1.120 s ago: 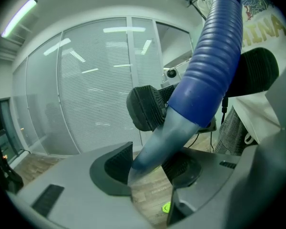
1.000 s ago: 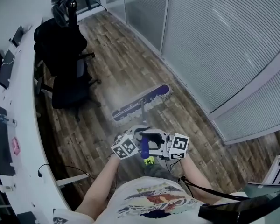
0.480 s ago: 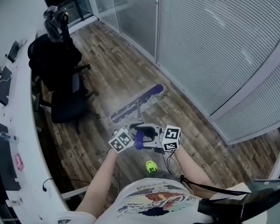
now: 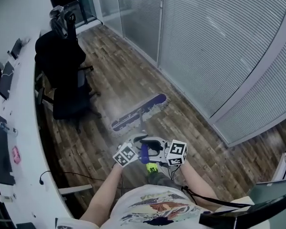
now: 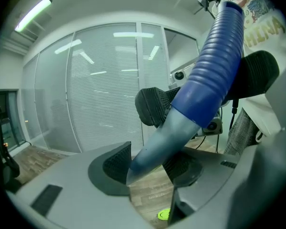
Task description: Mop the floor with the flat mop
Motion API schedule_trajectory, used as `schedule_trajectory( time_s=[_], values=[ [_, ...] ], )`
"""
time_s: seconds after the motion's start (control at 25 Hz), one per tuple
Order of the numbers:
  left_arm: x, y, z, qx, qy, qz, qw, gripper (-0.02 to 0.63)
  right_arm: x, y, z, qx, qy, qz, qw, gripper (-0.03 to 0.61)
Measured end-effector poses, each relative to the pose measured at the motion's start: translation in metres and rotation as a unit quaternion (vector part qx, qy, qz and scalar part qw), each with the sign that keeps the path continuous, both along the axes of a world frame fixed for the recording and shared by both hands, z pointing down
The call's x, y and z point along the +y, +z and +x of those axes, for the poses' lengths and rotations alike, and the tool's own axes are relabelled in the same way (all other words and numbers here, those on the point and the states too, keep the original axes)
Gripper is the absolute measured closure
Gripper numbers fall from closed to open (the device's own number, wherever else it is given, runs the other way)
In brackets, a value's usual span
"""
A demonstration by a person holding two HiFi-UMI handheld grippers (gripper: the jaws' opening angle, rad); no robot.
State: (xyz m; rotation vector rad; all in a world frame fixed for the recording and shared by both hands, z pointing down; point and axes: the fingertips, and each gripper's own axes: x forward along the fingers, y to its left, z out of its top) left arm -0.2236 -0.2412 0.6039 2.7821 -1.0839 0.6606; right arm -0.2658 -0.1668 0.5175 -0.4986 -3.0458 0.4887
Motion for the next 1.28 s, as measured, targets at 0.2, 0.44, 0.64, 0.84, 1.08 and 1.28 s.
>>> schedule_trajectory(
  time_s=[0.2,0.44,0.64,0.84,1.08,1.28],
  values=[
    [0.096,0.006,0.020,0.008,0.003,0.007,0.9999,0.443,0.097,0.008,0.019,0.010,0.009,0.008,1.000,0.286],
    [0.196,0.008,0.041,0.019,0.003,0.013,0.9997,0.440,0.197,0.013,0.039,0.015,0.020,0.013,1.000,0.286],
    [0.263,0.006,0.070,0.030,0.008,0.013,0.9994,0.440,0.262,0.010,0.066,0.019,0.032,0.012,0.999,0.287],
    [0.313,0.005,0.100,0.025,0.024,0.012,0.9993,0.439,0.311,0.010,0.095,0.019,0.056,0.009,0.998,0.286],
    [0.389,0.009,0.144,0.024,0.035,0.009,0.9991,0.439,0.383,0.012,0.139,0.016,0.078,0.003,0.997,0.287],
    [0.458,0.018,0.193,0.019,0.043,0.013,0.9988,0.437,0.451,0.020,0.189,0.007,0.101,0.005,0.995,0.287]
  ],
)
